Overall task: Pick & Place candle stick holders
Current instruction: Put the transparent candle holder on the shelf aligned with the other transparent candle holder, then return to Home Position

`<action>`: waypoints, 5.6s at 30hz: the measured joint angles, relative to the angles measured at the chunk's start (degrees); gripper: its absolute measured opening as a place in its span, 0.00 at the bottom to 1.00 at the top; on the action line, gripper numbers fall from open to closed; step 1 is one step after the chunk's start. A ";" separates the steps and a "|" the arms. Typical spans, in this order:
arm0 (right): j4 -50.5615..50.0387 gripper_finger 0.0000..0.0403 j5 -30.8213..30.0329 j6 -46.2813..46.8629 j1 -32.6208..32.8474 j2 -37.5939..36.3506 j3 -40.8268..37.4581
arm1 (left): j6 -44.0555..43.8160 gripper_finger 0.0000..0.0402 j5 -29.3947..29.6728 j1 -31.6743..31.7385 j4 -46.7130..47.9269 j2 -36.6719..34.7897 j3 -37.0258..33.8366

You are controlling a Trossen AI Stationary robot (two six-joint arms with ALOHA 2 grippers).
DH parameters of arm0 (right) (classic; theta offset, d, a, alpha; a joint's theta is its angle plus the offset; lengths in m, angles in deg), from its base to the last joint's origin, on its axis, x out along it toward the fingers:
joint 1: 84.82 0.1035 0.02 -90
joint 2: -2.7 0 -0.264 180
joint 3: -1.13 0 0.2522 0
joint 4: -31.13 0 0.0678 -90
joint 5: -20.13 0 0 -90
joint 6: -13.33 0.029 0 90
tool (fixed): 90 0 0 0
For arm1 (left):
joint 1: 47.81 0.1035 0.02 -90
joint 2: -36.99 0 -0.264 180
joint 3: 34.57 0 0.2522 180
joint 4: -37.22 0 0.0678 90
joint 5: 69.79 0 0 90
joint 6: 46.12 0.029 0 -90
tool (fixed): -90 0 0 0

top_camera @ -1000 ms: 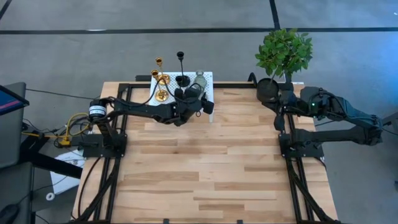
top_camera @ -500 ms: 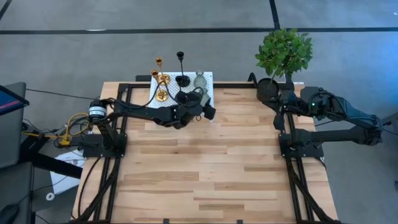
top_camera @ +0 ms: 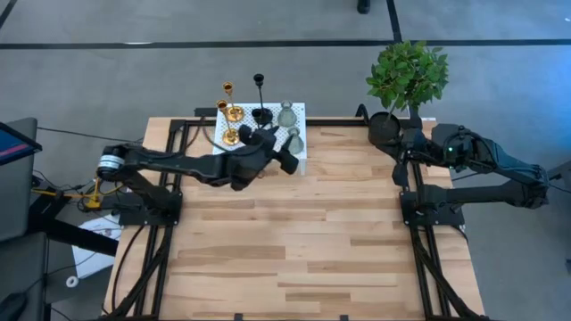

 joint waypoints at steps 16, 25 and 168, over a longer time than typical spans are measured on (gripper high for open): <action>1.85 0.00 1.73 0.02 -0.02 2.45 0.00 | -6.36 0.08 -10.69 -2.73 -2.32 5.51 0.02; 1.80 0.00 1.68 -0.49 0.02 2.25 0.00 | -6.88 0.01 -8.08 0.22 -7.03 12.50 0.02; 2.42 0.00 15.36 11.83 0.11 -13.69 -0.02 | 2.43 0.01 -48.17 -13.39 6.01 -78.16 -68.24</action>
